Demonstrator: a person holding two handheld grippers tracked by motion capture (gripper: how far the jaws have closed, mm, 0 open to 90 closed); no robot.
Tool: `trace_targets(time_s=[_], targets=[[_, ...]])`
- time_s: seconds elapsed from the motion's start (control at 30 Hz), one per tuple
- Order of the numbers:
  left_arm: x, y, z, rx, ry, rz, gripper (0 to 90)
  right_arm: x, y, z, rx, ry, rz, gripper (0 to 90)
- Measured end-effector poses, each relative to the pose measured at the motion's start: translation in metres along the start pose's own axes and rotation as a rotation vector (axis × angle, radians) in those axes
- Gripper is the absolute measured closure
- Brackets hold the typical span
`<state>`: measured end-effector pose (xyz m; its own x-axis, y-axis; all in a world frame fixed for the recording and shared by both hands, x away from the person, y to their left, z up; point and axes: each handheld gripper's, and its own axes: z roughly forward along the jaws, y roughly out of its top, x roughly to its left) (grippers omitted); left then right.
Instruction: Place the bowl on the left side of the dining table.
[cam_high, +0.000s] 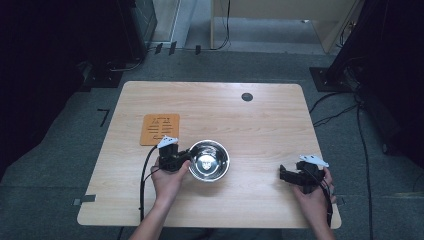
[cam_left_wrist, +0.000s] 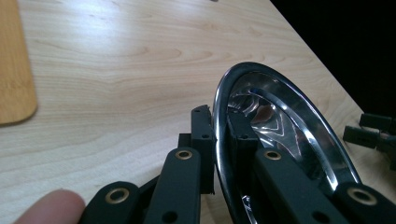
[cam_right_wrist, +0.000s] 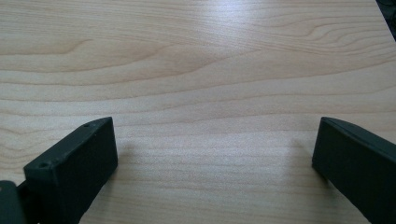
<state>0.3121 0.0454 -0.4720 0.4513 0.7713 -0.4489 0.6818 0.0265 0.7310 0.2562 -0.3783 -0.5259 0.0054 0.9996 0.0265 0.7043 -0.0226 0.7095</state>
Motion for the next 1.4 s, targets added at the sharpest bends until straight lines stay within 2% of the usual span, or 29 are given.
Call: trace_targets(time_s=[0.17, 0.3, 0.47, 0.6, 0.97, 1.03, 1.4], targets=[[0.009, 0.006, -0.003, -0.029, 0.016, -0.018, 84.5, 0.0, 0.0, 0.0, 0.0, 0.0, 0.0, 0.0], [0.019, 0.009, -0.005, -0.053, 0.032, -0.048, 84.5, 0.0, 0.0, 0.0, 0.0, 0.0, 0.0, 0.0], [0.032, 0.013, -0.008, -0.083, 0.069, -0.08, 84.5, 0.0, 0.0, 0.0, 0.0, 0.0, 0.0, 0.0], [0.039, 0.016, -0.011, -0.099, 0.105, -0.086, 84.5, 0.0, 0.0, 0.0, 0.0, 0.0, 0.0, 0.0], [0.059, 0.029, -0.019, -0.15, 0.161, -0.121, 84.5, 0.0, 0.0, 0.0, 0.0, 0.0, 0.001, 0.0], [0.063, 0.03, -0.021, -0.164, 0.161, -0.139, 84.5, 0.0, 0.0, 0.0, 0.0, 0.0, 0.0, 0.0], [0.09, 0.035, -0.027, -0.227, 0.225, -0.216, 84.5, 0.0, 0.0, 0.0, 0.0, 0.0, 0.0, 0.0]])
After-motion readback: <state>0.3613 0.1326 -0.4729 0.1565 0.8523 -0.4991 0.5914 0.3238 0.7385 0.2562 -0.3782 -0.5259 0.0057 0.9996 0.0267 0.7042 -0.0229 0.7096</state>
